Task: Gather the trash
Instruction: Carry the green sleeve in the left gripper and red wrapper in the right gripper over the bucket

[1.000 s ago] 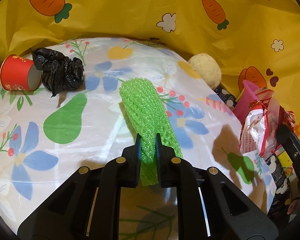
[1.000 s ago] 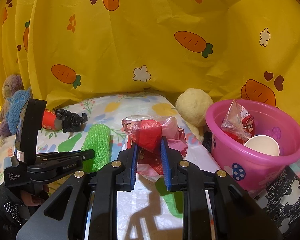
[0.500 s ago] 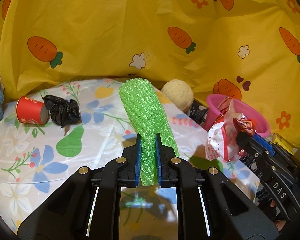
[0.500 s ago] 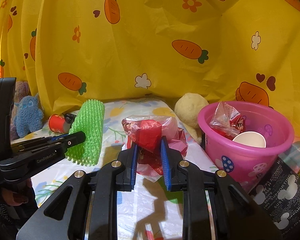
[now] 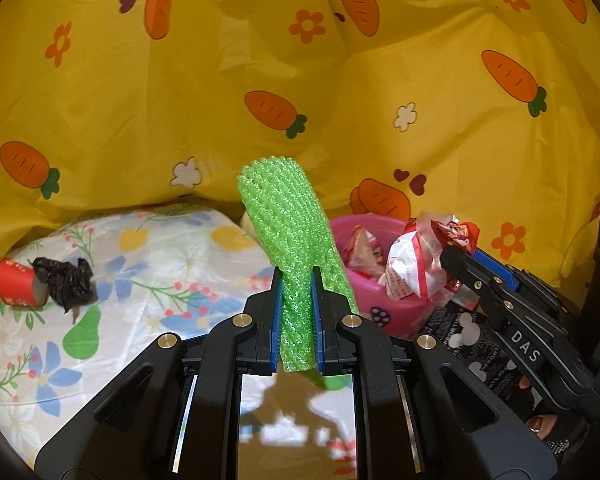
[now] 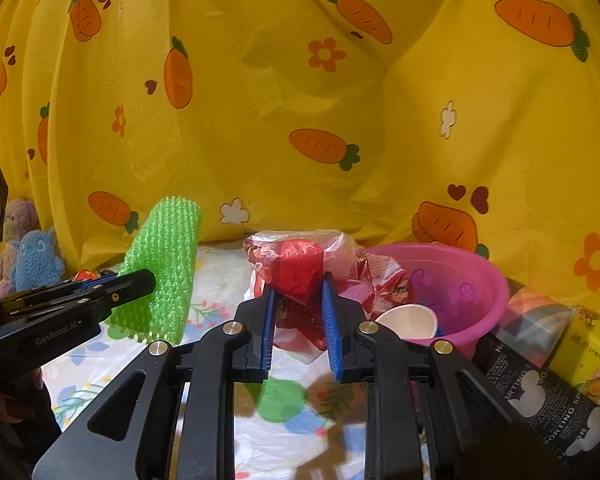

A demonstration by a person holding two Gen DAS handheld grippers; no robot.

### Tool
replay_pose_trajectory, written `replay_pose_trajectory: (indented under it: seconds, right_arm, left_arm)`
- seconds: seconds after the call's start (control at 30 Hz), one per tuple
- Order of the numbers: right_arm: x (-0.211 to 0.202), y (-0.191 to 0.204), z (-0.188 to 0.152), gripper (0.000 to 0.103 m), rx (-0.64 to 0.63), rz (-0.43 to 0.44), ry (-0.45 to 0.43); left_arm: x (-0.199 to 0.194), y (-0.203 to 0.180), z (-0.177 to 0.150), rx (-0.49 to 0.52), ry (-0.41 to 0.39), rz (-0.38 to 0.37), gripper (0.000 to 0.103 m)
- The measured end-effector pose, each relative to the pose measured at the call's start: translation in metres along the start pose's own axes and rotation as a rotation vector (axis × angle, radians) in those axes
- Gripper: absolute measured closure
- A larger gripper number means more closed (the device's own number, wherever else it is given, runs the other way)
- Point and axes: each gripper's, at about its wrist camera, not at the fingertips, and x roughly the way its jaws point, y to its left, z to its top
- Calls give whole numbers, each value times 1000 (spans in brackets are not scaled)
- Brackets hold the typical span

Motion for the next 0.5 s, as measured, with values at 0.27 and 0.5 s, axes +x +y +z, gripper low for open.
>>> replay_pose_trajectory:
  seconds: [0.27, 0.5]
  right_arm:
    - [7, -59, 18, 80, 75, -113, -33]
    - [23, -90, 27, 80, 121, -161, -36]
  left_arm:
    - [37, -60, 22, 56, 1, -168, 91]
    - [90, -93, 24, 83, 64, -266, 91]
